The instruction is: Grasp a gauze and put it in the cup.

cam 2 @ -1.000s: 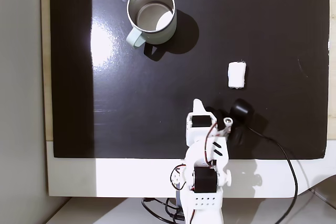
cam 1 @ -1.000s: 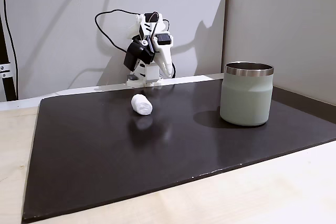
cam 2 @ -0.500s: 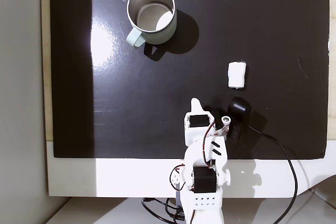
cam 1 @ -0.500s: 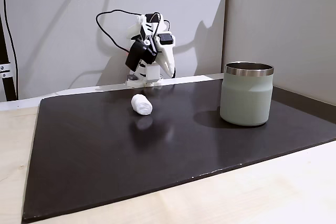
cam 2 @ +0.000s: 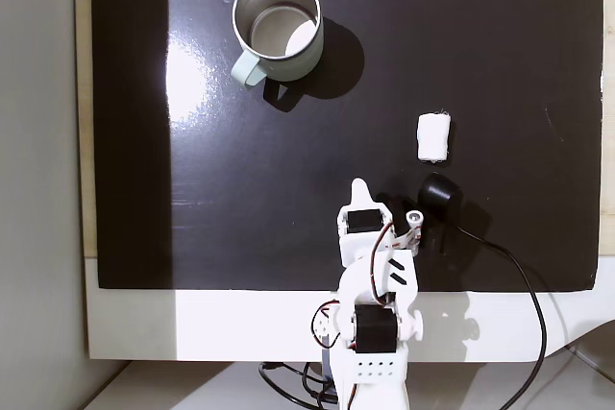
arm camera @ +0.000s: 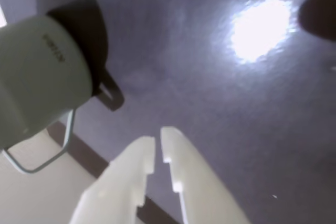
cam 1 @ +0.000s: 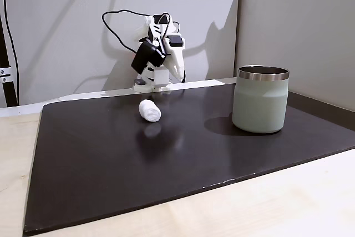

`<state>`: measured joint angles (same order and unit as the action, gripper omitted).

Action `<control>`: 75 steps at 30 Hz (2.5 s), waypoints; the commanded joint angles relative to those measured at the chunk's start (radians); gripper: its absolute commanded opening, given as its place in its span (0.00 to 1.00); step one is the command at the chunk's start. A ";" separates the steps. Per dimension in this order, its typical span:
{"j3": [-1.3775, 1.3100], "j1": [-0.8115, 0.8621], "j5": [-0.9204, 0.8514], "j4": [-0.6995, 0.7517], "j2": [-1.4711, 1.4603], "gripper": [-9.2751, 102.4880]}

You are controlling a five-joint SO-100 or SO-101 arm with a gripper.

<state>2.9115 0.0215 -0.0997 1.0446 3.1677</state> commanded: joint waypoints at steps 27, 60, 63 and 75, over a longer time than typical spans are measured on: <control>-1.049 0.353 -0.604 0.402 -0.712 0.08; -1.677 0.448 -1.407 0.684 -1.660 0.35; -1.732 0.449 -1.411 0.687 -1.740 0.35; -1.876 0.439 -1.410 0.689 -1.987 0.34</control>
<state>1.0999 0.4709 -1.5048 1.7288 1.1842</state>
